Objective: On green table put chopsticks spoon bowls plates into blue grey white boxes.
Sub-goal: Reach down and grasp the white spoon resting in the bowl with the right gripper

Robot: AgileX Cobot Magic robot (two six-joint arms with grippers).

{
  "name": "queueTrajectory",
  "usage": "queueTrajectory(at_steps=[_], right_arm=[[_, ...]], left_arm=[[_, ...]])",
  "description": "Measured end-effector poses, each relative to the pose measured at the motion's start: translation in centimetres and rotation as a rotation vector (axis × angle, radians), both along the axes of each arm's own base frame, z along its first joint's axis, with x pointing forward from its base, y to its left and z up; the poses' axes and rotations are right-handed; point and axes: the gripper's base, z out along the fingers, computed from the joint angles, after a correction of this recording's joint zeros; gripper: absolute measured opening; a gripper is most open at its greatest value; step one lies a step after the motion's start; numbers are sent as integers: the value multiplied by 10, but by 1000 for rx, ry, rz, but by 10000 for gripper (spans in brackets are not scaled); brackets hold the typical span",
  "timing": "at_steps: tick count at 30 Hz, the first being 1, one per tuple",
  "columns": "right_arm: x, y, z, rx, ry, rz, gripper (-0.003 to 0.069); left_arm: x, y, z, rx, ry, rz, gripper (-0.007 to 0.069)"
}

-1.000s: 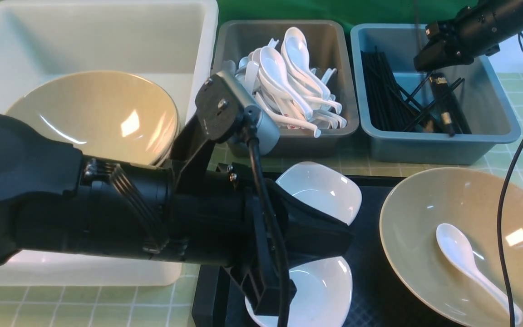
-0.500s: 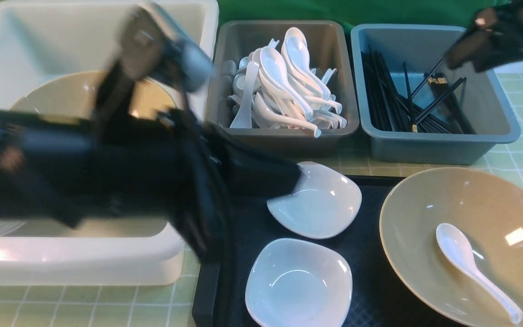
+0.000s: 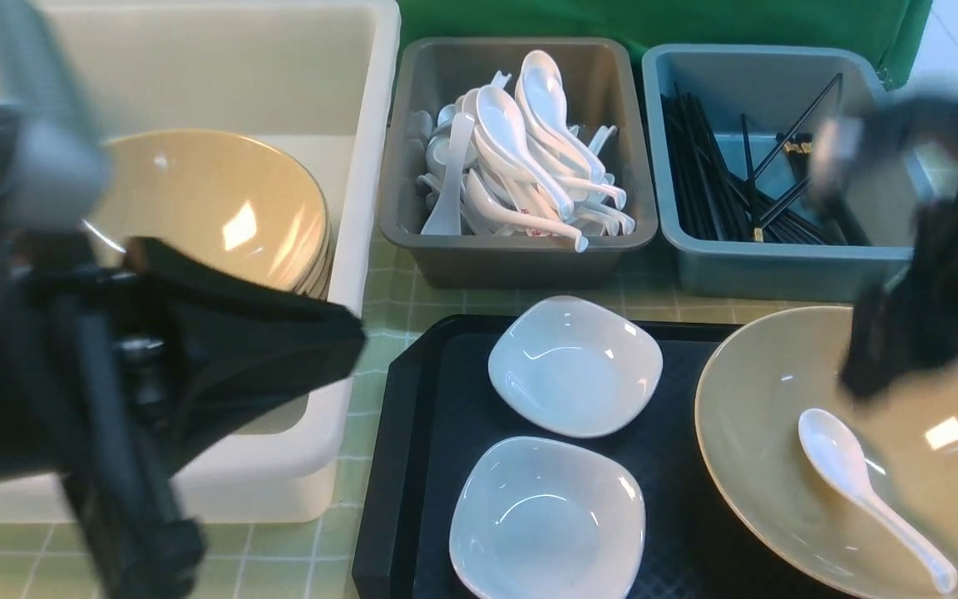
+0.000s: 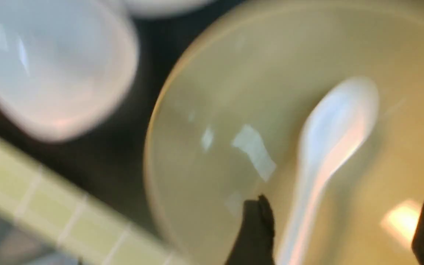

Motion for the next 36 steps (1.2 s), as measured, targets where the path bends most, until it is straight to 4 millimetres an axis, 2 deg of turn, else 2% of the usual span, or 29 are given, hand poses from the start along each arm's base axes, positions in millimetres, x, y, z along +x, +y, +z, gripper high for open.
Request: queueTrajectory(at_steps=[5,7,14,16,18,19,20,21,23,24,29,30,35,36], right_arm=[[-24,-6,-48,-94,188,-90,533],[-26,-7,-60,-109,223,-104,533],[-12,-4,-88,-116,231,-117,528],[-7,-3,-96,-123,245,-116,505],[-4,-3,-102,-129,261,-114,437],[-4,-3,-102,-129,261,-115,437],[-2,-4,-102,-125,263,-114,352],[0,-5,-101,-121,256,-108,297],[5,-10,-92,-108,223,-100,140],[8,-11,-86,-99,198,-102,126],[23,-13,-44,-26,38,-66,132],[29,-7,-25,57,-26,-37,132],[54,26,25,376,-229,7,132],[54,26,26,376,-235,11,132]], left_arm=[[-4,5,-15,-22,-13,44,-1],[-3,6,-20,-34,-10,59,-1],[-1,5,-21,-67,-11,82,-1],[-1,5,-21,-72,-9,83,-1],[-1,5,-21,-73,-9,83,-1],[-1,5,-21,-73,-9,83,-1],[-1,5,-21,-74,-8,83,-1],[-1,5,-21,-74,-7,83,-1],[-1,5,-22,-73,-1,79,-1],[-2,5,-22,-71,2,77,-1],[-3,6,-25,-25,6,65,-1],[-2,7,-26,-4,3,72,-1],[1,9,-29,0,44,125,-1],[1,9,-29,-2,49,127,-1]])
